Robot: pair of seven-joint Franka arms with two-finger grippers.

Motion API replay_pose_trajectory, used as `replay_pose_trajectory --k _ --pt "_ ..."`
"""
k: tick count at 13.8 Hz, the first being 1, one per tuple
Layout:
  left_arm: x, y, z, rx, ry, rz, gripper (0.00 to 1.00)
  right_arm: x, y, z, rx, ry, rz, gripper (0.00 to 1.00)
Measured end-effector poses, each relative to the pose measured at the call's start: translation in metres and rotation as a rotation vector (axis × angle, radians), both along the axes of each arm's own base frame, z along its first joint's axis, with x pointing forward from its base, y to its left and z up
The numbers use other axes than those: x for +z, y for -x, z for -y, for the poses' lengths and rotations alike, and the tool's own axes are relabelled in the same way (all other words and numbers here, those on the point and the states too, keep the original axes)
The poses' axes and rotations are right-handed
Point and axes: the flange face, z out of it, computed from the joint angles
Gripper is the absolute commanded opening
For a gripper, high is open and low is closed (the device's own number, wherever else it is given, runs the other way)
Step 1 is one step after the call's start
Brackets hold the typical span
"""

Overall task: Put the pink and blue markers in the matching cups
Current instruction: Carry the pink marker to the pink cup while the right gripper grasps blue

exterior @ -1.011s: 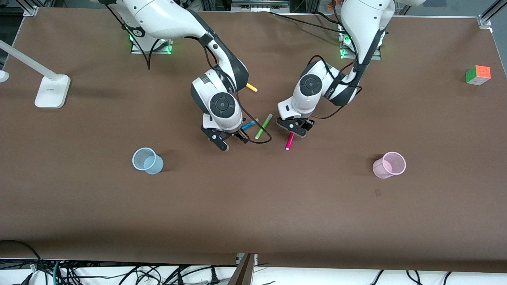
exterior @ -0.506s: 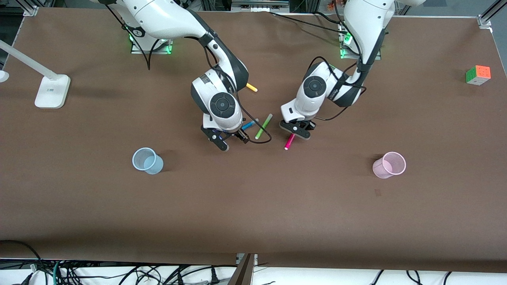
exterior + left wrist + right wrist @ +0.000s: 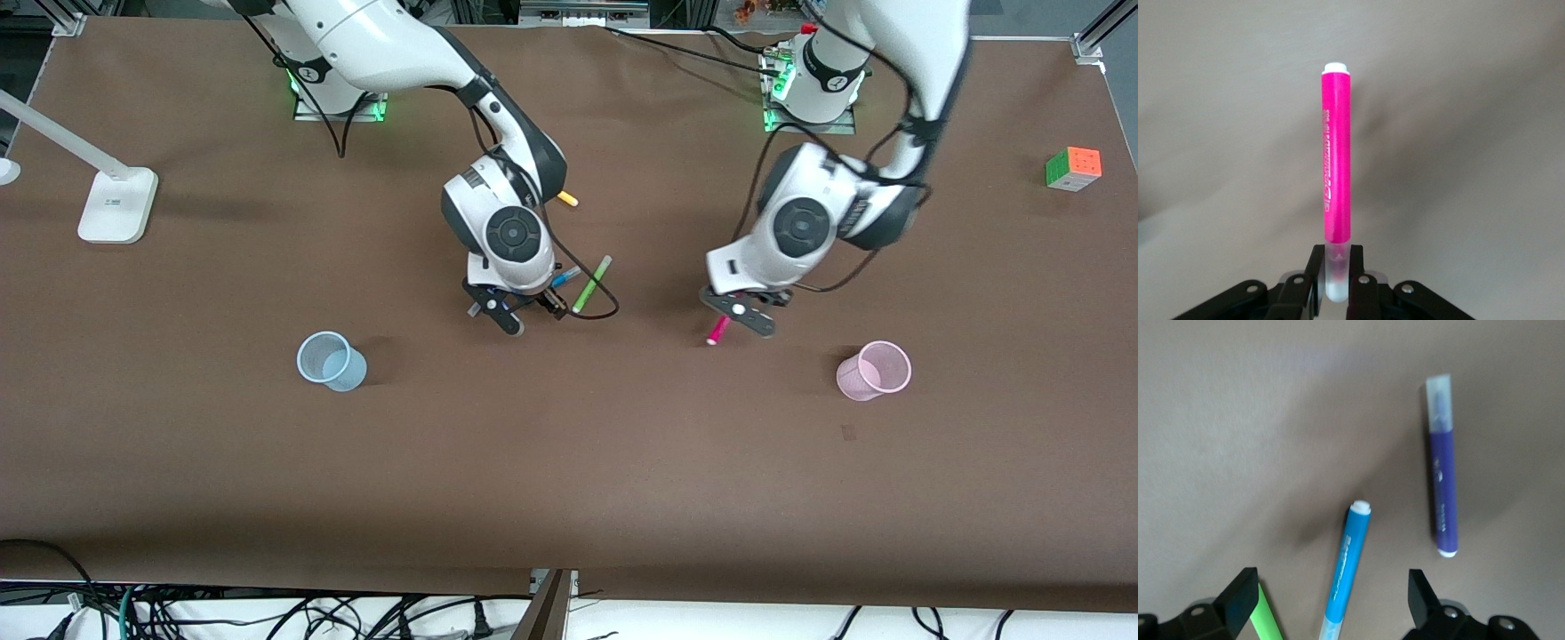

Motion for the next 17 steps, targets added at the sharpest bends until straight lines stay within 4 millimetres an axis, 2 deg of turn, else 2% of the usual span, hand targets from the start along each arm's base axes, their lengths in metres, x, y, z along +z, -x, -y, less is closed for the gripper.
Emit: replay_pose_trajectory --k 4,7,9,10,12,14,17 --pt "0.066 -0.042 -0.073 -0.076 -0.062 -0.055 0.00 -0.021 0.025 -0.023 0.011 0.011 -0.005 0.99" --pt "0.095 -0.062 -0.131 -0.173 -0.152 -0.060 0.00 -0.045 0.038 -0.034 0.021 0.013 -0.003 0.98" --pt "0.103 -0.071 -0.162 -0.257 -0.232 -0.088 0.00 -0.047 0.037 -0.034 0.019 0.011 0.003 0.97" --pt "0.101 -0.076 -0.174 -0.300 -0.280 -0.111 0.00 -0.046 0.037 -0.034 0.018 0.011 0.004 0.97" --pt "0.087 -0.084 -0.184 -0.374 -0.382 -0.167 0.00 -0.046 0.036 -0.034 0.001 0.013 0.006 0.97" --pt "0.062 -0.089 -0.186 -0.431 -0.468 -0.222 0.00 -0.045 0.034 -0.032 -0.017 0.017 0.009 0.97" --pt "0.019 -0.089 -0.181 -0.467 -0.494 -0.306 0.00 -0.044 0.029 -0.029 -0.031 0.020 0.015 0.97"
